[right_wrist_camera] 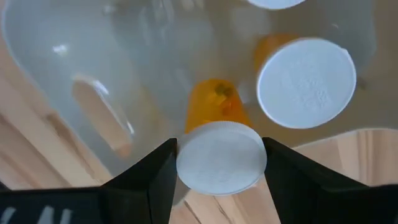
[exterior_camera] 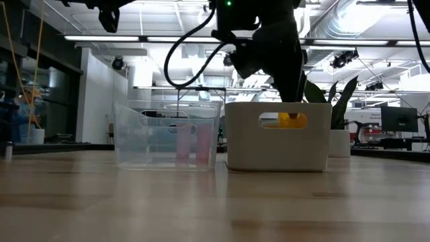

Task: Pick and place medicine bottles into bin by pill shape (circle, oval)
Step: Put the large orange pill bottle into the gray bin

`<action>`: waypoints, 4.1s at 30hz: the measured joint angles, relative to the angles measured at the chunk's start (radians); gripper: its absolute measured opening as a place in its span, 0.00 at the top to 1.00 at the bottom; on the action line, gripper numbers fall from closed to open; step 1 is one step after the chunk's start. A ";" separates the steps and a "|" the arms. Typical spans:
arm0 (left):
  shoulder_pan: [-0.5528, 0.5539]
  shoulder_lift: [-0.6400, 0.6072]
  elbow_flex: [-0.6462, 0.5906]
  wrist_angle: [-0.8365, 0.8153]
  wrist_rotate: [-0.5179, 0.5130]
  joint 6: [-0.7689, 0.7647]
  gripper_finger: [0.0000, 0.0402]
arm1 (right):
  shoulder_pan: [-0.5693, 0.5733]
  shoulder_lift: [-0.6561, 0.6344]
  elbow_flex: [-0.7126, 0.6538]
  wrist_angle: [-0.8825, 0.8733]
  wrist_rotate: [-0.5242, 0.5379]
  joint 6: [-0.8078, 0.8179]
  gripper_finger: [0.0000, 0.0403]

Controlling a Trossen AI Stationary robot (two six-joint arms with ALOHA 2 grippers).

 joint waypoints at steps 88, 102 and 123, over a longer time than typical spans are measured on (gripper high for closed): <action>0.000 0.000 0.000 -0.050 0.003 0.022 1.00 | 0.093 -0.974 -0.969 1.531 0.401 -0.214 0.39; 0.000 0.000 0.000 -0.096 0.004 0.061 0.90 | 0.037 -0.974 -0.969 1.530 0.314 -0.198 0.99; -0.010 0.160 0.275 -0.497 0.256 -0.055 0.22 | 0.012 -0.974 -0.969 1.536 0.278 -0.131 1.00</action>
